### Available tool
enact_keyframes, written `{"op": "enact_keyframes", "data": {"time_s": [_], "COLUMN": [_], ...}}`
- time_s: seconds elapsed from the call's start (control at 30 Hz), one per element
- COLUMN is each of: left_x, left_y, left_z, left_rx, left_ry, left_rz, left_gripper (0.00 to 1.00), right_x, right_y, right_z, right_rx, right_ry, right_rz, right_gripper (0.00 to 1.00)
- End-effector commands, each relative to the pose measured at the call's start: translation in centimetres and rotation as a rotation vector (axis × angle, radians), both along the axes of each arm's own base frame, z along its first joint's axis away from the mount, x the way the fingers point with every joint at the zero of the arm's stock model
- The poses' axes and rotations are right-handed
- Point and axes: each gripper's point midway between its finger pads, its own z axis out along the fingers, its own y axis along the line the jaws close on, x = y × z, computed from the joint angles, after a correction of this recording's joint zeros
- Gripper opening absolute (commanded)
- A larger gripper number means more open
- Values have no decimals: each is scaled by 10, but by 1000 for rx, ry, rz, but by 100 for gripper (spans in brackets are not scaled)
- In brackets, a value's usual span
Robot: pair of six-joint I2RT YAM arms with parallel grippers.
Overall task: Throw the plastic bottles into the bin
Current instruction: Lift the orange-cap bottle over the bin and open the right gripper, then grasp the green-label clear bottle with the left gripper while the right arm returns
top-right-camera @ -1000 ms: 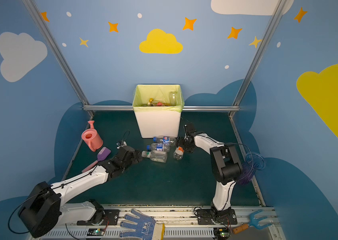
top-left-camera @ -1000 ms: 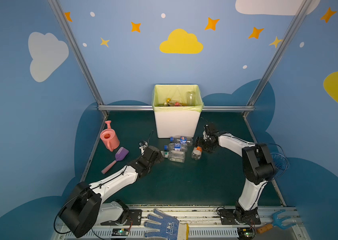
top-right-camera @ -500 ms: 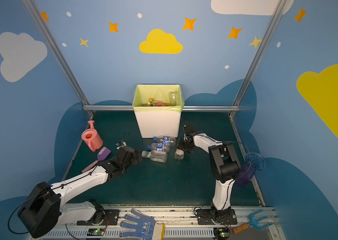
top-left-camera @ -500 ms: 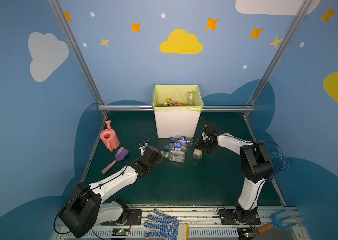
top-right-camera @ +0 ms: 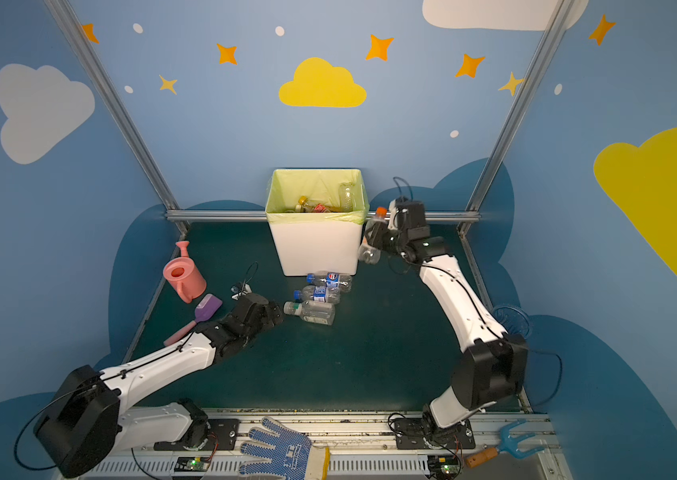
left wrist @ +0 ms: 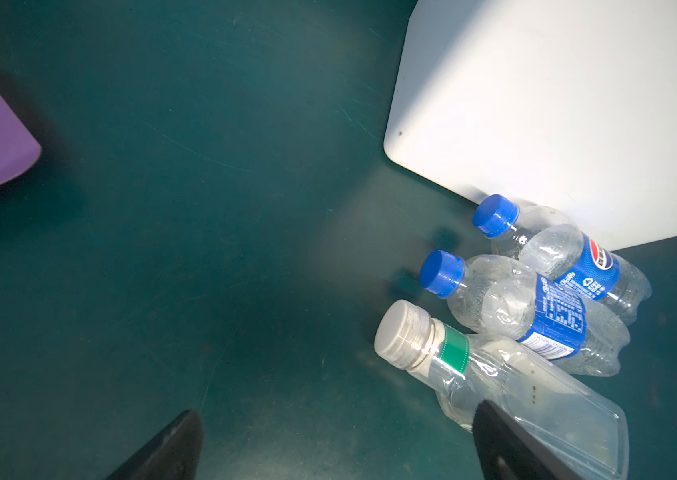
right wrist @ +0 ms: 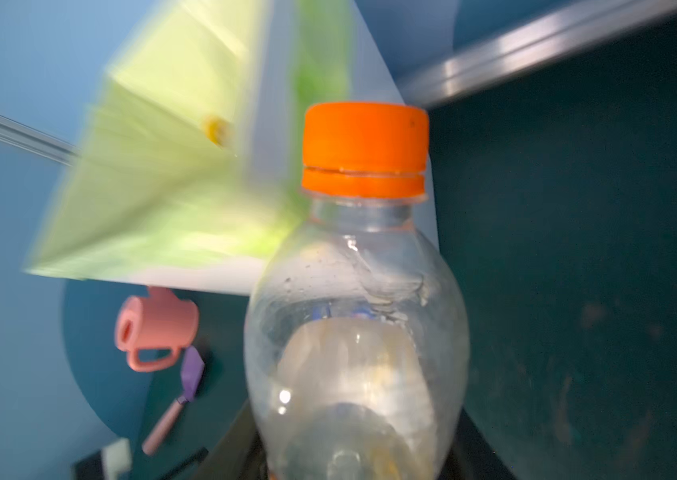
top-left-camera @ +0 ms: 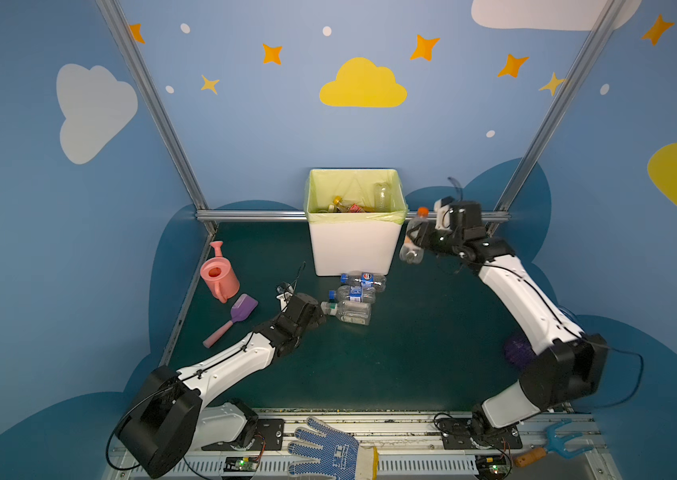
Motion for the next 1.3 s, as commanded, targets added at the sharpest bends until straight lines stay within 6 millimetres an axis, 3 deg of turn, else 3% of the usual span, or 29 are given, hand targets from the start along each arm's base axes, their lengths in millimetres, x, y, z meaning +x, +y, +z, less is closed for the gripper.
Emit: {"op": "enact_keyframes", "data": {"time_s": [0.0,0.1,0.2,0.27,0.4,0.47,0.53,0.57,0.7,0.8,0.97,1.13,1.27], "left_x": [-1,1,1,2,0,-2,-4,-6,-11,-12,-8,-4,-2], "left_y": [5,1,-4,-6,-7,-3,1,3,10,9,-8,-30,-49], "left_z": [-5,-6,-7,-7,-7,-7,-6,-6,-7,-6,0,10,14], "left_rx": [10,-3,-16,-27,-34,-24,-12,-9,-4,-10,-44,-132,-251], "left_ry": [8,12,22,22,24,25,21,17,2,1,-9,-11,-7], "left_rz": [18,8,-3,-6,-8,-2,7,11,24,13,-47,-57,-38], "left_gripper": [100,100,100,100,100,100,100,100,100,100,100,100,100], "right_x": [-18,-23,-7,17,68,80,85,86,79,63,32,13,5], "right_y": [-25,-27,-10,18,108,134,144,143,121,97,64,33,-4], "right_z": [113,173,189,177,107,84,80,83,118,143,166,144,90], "right_rx": [34,104,179,194,156,122,97,91,46,32,22,-12,-5], "right_ry": [-310,-455,-469,-428,-211,-153,-164,-181,-300,-375,-424,-403,-311], "right_rz": [-89,-99,-60,-3,203,247,243,231,143,90,29,-28,-88], "right_gripper": [44,45,46,48,54,62,73,80,88,88,89,90,91]}}
